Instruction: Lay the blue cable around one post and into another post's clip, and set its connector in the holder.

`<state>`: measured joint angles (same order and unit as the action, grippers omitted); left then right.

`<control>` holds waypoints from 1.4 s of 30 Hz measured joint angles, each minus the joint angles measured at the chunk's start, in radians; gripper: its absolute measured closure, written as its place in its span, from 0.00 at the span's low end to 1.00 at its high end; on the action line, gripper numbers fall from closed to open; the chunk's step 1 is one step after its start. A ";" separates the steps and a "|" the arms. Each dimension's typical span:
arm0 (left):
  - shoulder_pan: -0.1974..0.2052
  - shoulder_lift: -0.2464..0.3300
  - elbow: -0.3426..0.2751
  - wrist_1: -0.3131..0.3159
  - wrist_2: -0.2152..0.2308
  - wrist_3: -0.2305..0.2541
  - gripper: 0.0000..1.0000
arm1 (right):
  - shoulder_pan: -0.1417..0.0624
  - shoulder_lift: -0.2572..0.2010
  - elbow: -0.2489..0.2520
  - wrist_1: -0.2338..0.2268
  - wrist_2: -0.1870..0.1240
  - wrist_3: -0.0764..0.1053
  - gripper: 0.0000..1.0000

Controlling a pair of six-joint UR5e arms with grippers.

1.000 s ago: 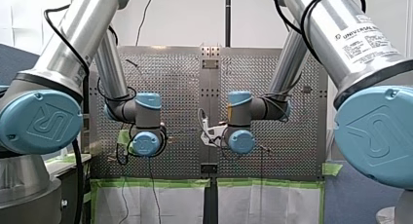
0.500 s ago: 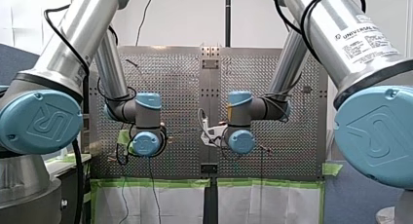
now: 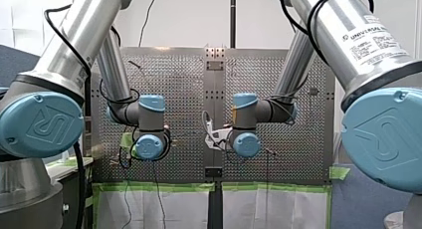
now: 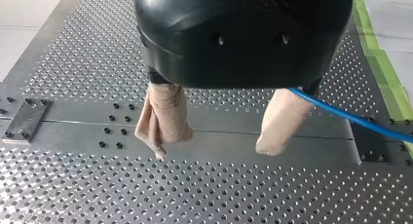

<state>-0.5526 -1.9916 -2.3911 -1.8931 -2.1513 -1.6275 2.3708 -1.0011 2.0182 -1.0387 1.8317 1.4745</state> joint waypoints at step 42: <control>-0.040 0.011 -0.170 0.002 -0.029 -0.181 0.00 | 0.077 0.041 -0.022 0.121 0.042 0.069 0.99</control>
<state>-0.5921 -1.9803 -2.5609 -1.8910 -2.1799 -1.8088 2.4474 -0.9602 1.9965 -0.9176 1.8739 1.5432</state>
